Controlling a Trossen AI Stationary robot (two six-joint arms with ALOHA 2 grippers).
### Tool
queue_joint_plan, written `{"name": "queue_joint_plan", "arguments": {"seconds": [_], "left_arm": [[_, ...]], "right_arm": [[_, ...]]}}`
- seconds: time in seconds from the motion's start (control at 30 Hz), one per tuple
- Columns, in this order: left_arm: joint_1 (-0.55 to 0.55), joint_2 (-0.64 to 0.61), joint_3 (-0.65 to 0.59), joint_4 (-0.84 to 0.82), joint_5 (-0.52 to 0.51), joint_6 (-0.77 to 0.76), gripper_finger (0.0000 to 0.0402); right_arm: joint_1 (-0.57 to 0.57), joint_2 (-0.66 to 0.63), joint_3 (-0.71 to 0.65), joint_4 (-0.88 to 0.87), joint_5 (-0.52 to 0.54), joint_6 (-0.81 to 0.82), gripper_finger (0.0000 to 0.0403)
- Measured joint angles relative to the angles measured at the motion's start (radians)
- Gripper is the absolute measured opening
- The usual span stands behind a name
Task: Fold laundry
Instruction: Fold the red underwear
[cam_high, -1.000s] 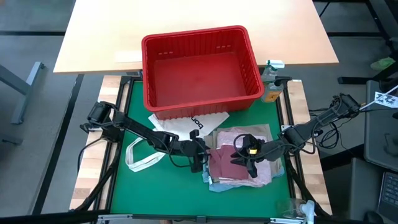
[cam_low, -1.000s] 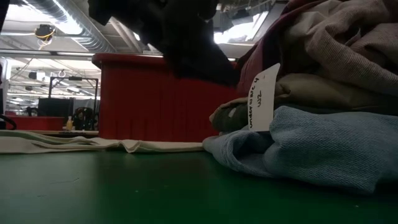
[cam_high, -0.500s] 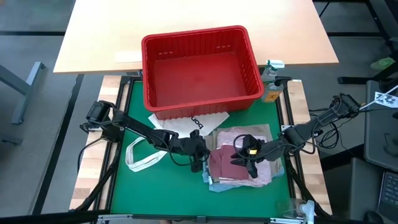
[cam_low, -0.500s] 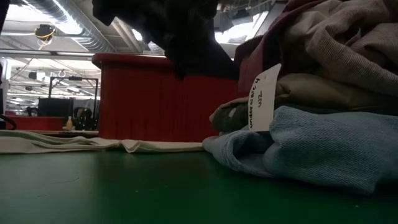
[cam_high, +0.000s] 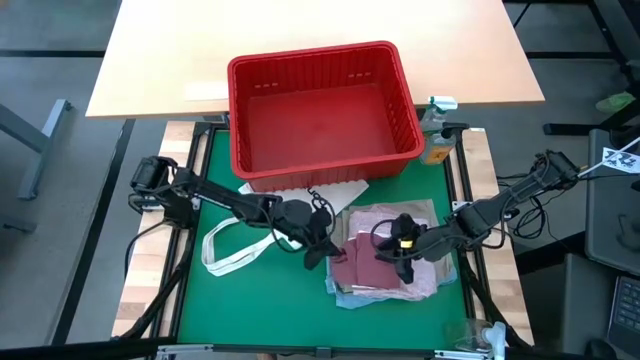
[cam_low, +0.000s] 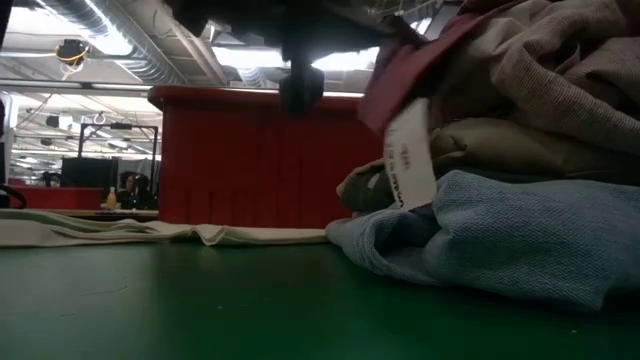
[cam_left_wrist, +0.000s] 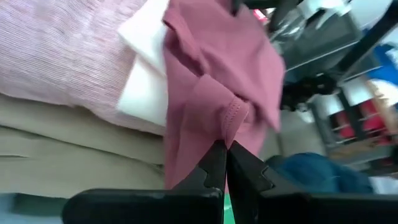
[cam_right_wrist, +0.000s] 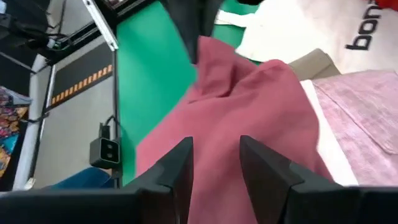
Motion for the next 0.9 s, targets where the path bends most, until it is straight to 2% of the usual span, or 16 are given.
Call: {"name": "queue_joint_plan", "arguments": {"seconds": [0.3, 0.47, 0.67, 0.9], "left_arm": [[0.011, 0.0, 0.0, 0.12, 0.097, -0.155, 0.0002], [0.008, 0.0, 0.0, 0.235, 0.093, -0.235, 0.0003], [-0.029, 0.0, 0.0, 0.353, -0.038, -0.277, 0.0004], [-0.068, 0.0, 0.0, 0.375, -0.242, -0.278, 0.0004]], "right_arm": [[0.0, 0.083, 0.0, -0.063, 0.019, 0.054, 0.0131], [0.0, 0.132, 0.0, -0.062, 0.015, 0.053, 0.0131], [0.0, 0.136, 0.0, -0.06, 0.01, 0.052, 0.0131], [0.0, 0.135, 0.0, -0.059, 0.01, 0.051, 0.0131]]}}
